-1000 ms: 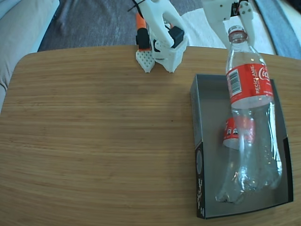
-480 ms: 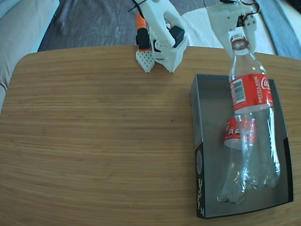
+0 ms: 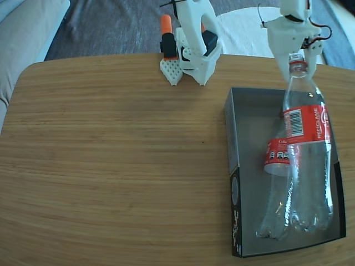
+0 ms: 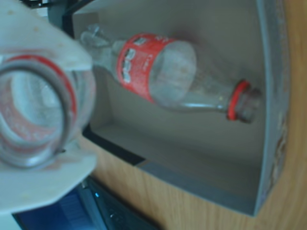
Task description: Grasp the bottles and put them in the box.
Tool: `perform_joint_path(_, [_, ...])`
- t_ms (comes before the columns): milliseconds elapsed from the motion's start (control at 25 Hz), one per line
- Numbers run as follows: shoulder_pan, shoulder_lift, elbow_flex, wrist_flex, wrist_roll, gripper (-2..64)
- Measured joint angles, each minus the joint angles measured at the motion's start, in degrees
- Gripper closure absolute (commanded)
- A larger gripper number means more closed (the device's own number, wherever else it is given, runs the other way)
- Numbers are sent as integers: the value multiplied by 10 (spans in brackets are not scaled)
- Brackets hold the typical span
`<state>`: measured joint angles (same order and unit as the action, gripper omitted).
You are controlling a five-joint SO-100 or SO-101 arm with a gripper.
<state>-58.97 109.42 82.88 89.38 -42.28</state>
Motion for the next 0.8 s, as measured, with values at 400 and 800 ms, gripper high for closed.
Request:
perform_joint_path(400, [0, -82, -88, 0, 0, 618])
perform_joint_path(800, [0, -140, -105, -24, -2, 618])
